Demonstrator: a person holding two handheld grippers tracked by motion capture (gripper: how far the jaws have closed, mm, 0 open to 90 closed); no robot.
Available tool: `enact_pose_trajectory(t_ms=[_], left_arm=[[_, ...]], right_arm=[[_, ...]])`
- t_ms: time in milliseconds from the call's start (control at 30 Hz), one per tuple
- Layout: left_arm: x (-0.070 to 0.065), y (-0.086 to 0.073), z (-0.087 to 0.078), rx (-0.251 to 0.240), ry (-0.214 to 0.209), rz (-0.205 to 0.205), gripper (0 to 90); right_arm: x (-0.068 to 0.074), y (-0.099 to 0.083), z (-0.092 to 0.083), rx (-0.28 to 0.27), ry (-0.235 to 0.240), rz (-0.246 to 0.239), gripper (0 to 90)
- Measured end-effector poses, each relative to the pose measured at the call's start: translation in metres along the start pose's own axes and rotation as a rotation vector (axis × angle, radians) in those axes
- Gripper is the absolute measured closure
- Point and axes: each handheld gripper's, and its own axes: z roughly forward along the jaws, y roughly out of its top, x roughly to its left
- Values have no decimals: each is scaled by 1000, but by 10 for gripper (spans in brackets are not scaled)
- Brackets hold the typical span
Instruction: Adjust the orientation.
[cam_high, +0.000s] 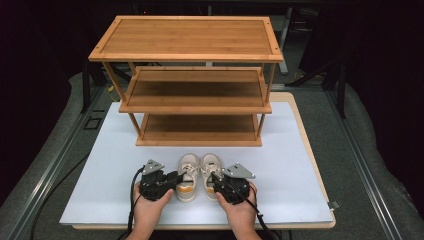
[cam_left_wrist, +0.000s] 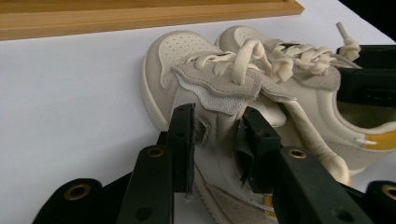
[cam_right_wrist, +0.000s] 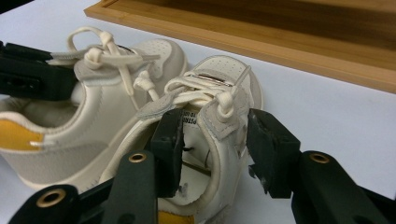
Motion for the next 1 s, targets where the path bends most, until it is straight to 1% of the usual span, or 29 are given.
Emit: enact_pose_trajectory(t_ms=[133, 233, 267, 367, 400, 433, 467, 533, 600, 633, 667, 700, 733, 800, 833, 867, 900, 933, 967, 1000], left_arm=[[-2, 0, 2, -9, 3, -18, 679], [-3, 0, 4, -19, 8, -22, 677], [-3, 0, 4, -21, 8, -24, 676], [-6, -2, 5, -29, 19, -15, 665], [-6, -3, 4, -36, 12, -15, 656], [-3, -4, 4, -38, -1, -24, 639], [-1, -5, 3, -42, -17, -37, 613], [3, -6, 3, -39, -37, -44, 603], [3, -6, 4, -36, -45, -47, 603], [3, -5, 4, -34, -42, -41, 603], [3, -5, 4, -32, -40, -33, 603], [2, -5, 4, -29, -38, -29, 604], [2, -4, 5, -28, -36, -28, 604], [2, -3, 6, -22, -33, -31, 604], [1, -2, 7, -19, -33, -30, 604], [0, -1, 8, -14, -32, -28, 601], [-1, -1, 8, -13, -21, -13, 604], [-1, -1, 8, -11, -20, -5, 604], [-1, -1, 8, -9, -23, -4, 604], [1, -1, 8, -11, -31, -11, 604]], right_arm=[[-1, 1, 1, 7, -1, 0, 561], [-2, 2, 2, 10, 10, -10, 580], [-3, 2, 1, 15, 3, -11, 585], [-4, 3, 2, 21, 16, -14, 588], [-5, 3, 2, 23, 21, -15, 588], [-5, 3, 1, 28, 21, -15, 586], [-6, 3, -2, 19, 39, -4, 584], [-5, 2, -3, 23, 37, -8, 580], [-5, 2, -3, 24, 34, -9, 580], [-5, 2, -3, 28, 25, -7, 577], [-6, 1, -2, 25, 47, 10, 575], [-7, 1, -2, 23, 59, 26, 575], [-7, 0, -2, 25, 48, 32, 579], [-7, -1, -2, 30, 53, 110, 582], [-7, -1, -3, 31, 84, 134, 584], [-4, -2, -3, 25, 89, 150, 587], [-2, -2, -3, 34, 103, 152, 570], [2, -3, -3, 30, 88, 134, 568], [4, -3, -3, 33, 72, 103, 578], [3, -3, -3, 39, 52, 80, 584]])
